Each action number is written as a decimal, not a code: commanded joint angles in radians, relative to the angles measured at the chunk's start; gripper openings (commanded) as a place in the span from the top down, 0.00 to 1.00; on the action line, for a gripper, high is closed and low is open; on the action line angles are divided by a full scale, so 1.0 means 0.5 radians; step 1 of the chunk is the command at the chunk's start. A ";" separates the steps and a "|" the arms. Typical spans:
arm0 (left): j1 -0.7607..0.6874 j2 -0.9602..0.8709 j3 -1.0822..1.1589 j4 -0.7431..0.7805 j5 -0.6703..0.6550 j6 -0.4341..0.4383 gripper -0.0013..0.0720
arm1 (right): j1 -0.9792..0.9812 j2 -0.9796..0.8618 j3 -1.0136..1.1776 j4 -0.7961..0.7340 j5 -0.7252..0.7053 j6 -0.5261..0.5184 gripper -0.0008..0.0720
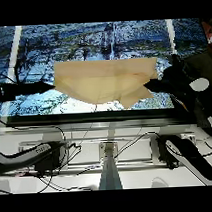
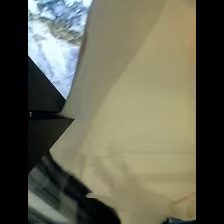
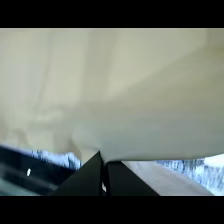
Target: Fold the clothes and pants, and hang the long-sleeved shirts on hangers.
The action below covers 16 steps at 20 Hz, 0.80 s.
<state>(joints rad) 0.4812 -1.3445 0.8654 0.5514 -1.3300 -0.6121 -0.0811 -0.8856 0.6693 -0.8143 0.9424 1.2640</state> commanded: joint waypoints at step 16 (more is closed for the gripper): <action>-0.824 -0.571 0.475 -0.472 2.052 -0.176 0.02 | -0.001 -1.369 0.955 0.178 -0.990 0.192 0.04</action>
<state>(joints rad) 0.0628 -1.6012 1.0794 0.2924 -0.2989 -0.6991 -0.0811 -1.5265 1.1183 -0.6735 0.4240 1.3590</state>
